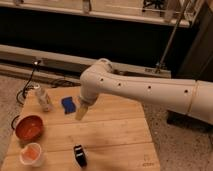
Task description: Knock the eraser over
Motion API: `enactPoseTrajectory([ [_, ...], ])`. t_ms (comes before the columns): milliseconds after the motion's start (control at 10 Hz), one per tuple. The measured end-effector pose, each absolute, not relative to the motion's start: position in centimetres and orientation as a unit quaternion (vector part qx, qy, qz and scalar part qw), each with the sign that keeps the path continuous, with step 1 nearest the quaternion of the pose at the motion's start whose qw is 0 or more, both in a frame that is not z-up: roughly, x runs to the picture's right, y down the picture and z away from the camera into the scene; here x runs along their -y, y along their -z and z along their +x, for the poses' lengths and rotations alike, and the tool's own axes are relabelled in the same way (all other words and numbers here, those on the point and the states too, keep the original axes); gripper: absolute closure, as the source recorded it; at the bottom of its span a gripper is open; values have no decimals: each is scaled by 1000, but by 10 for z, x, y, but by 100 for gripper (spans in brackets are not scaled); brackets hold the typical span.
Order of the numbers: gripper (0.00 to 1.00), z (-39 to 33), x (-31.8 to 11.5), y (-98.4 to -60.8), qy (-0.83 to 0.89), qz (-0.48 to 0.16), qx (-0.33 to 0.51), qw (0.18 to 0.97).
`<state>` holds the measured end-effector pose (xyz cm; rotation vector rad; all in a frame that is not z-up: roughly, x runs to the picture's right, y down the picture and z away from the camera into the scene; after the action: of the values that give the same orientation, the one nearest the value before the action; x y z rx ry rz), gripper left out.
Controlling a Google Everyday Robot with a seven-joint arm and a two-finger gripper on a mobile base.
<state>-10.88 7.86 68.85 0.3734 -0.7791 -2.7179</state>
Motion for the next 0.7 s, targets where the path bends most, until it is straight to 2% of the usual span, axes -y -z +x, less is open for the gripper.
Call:
enactPoseTrajectory([
  [300,21,-88,-128,-707,959,84,258,82],
  [400,26,-90,-151,-708,960,80,261,57],
  [600,43,-98,-203,-702,956,80,283,3],
  [700,58,-104,-240,-693,947,81,307,-38],
])
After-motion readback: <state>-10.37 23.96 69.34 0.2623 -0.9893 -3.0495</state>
